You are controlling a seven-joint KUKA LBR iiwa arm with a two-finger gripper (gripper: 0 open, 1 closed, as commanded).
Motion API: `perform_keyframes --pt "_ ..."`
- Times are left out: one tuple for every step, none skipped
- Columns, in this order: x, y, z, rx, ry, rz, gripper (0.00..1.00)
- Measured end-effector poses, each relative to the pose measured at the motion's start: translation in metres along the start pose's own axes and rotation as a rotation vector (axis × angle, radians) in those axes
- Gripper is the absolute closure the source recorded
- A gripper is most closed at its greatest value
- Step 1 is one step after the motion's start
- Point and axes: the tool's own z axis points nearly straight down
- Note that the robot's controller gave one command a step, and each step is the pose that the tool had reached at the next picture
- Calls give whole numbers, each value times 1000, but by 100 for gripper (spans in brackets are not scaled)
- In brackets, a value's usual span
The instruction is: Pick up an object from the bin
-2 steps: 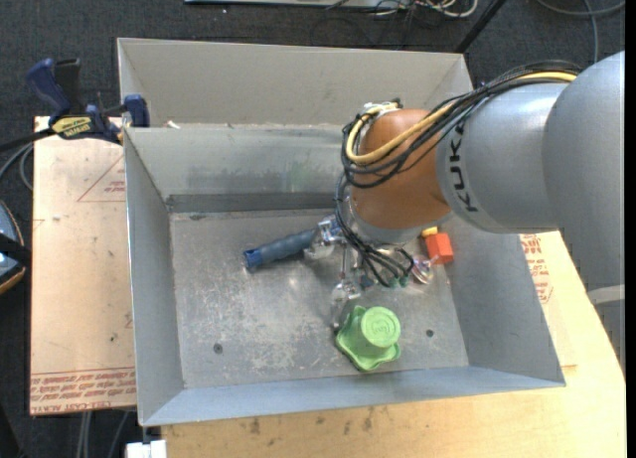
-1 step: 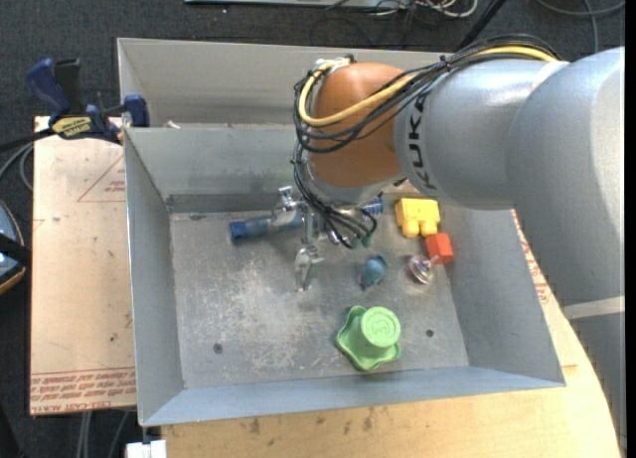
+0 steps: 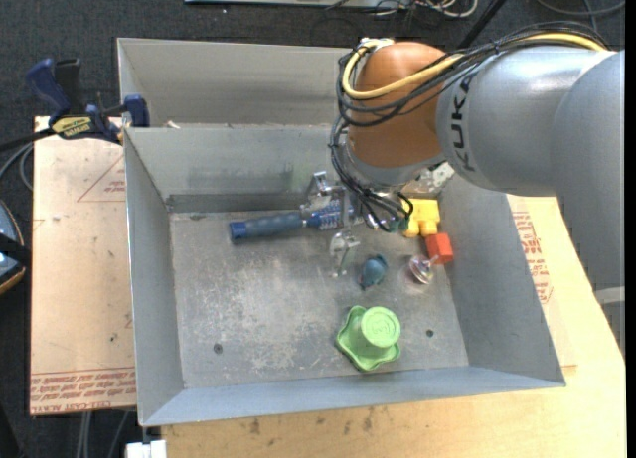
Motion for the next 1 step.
perform_keyframes --pt "3 -77 53 -15 4 -134 0"
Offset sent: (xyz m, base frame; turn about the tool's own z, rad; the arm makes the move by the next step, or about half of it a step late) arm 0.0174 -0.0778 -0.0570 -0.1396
